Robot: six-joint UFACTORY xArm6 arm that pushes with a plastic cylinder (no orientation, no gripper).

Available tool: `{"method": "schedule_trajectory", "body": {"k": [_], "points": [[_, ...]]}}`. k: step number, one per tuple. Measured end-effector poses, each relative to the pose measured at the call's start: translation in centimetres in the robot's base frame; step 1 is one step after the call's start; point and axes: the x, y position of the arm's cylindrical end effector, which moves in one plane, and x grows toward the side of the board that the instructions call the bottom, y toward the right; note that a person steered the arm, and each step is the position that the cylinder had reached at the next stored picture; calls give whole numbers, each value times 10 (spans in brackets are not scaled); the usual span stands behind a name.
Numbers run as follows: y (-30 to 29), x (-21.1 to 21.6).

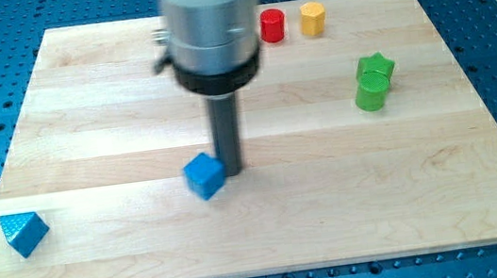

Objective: Push the blue cube to the right of the triangle

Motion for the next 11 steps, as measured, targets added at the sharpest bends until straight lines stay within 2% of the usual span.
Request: {"method": "schedule_trajectory", "body": {"k": [1, 2, 3, 4, 6, 7, 8, 9, 11], "points": [[-52, 13], [-69, 34], [-23, 50], [-26, 74], [-109, 74], [-108, 74], [-66, 66], [-55, 34], [-135, 35]]}}
